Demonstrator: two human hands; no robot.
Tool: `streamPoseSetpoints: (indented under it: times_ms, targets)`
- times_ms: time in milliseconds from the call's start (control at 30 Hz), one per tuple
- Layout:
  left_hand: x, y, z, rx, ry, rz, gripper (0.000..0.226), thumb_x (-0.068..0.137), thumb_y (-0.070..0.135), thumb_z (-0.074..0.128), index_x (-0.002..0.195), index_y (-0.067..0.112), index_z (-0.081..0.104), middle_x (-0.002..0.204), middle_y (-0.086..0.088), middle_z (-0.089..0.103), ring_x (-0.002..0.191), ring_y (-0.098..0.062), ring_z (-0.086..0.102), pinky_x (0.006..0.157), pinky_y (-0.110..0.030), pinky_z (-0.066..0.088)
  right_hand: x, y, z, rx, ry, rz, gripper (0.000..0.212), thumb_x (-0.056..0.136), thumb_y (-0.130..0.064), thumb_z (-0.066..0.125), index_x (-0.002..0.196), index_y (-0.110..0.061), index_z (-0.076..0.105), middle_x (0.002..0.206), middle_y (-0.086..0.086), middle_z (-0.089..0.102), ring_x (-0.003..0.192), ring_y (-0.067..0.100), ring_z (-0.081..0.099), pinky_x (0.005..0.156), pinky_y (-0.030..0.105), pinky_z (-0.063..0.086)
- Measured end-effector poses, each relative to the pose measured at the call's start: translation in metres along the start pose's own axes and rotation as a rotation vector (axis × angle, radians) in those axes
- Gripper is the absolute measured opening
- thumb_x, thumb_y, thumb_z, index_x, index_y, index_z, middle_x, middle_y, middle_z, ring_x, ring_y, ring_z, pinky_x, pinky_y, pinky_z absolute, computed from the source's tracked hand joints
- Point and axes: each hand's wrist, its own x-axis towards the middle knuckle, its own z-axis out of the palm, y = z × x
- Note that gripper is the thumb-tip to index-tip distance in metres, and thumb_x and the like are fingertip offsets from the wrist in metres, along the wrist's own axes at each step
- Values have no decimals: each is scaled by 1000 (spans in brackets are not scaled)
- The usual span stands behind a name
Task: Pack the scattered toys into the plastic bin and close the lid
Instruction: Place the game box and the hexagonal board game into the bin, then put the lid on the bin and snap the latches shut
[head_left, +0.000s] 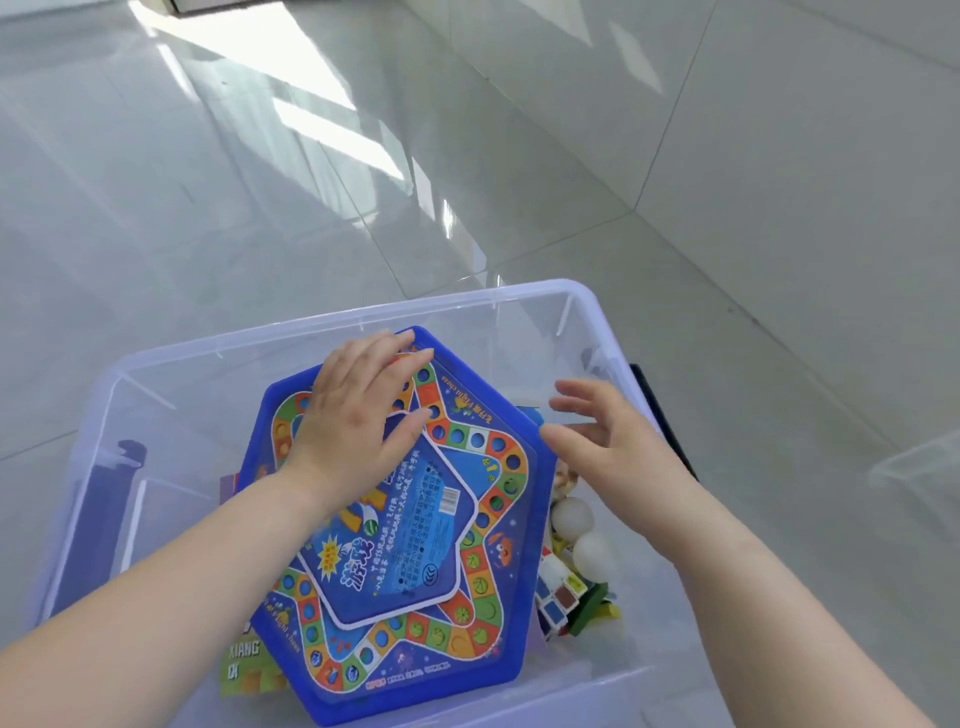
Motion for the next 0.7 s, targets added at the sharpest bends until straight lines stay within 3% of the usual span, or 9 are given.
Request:
streamPoseSetpoints:
  times_ms: [33,100,200,267,367,500,633,700]
  targets:
    - [8,16,-2,-54,38,48,37,81,30,43,116,16,45,116,-18,63,113,-20,39,103,-34,29,-9,-1,-5,-62,36,-100,26,89,-17,55,103,-39,49,100,-17,55,88,-1,57,60,2,48]
    - [28,56,-5,-175,87,156,31,80,24,46,110,17,49,110,-14,66,109,-18,44,101,-25,27,-28,-1,-20,-189,131,-239,38,88,-10,55,80,-46,45,84,-26,55,79,-5,58,69,2,44]
    - [54,118,1,-326,89,290,26,80,19,48,99,13,65,100,-9,71,103,-14,49,97,-19,31,-48,16,-63,-214,360,-234,42,87,-2,52,73,-42,49,76,-24,57,71,0,59,69,2,42]
    - [62,157,20,-358,66,376,25,79,18,48,85,10,72,89,-5,73,94,-11,53,92,-22,35,-58,42,-102,-265,536,-163,30,88,2,49,83,-26,59,79,-13,61,78,6,59,68,5,41]
    - [68,199,50,-294,1,435,29,77,24,46,68,13,72,69,-1,73,74,-12,60,85,-27,35,-80,90,-160,-539,613,22,29,89,2,46,114,-6,59,114,5,61,112,24,53,86,17,33]
    - [62,197,62,-252,-64,288,43,77,31,40,55,6,68,51,-7,64,57,-27,58,72,-30,31,-119,147,-240,-854,736,252,46,91,-4,45,137,-8,39,151,11,27,139,26,24,109,26,16]
    - [58,185,65,-309,-165,178,50,75,35,30,41,9,56,49,-7,56,59,-32,55,75,-34,35,-146,179,-296,-919,951,450,55,91,-5,45,143,-8,26,155,14,12,143,31,9,113,38,10]
    - [62,188,72,-284,-148,184,52,76,34,29,37,8,50,44,-7,51,54,-32,53,69,-25,32,-150,190,-311,-926,979,515,57,90,-4,48,142,-6,27,153,18,16,141,34,12,113,41,11]
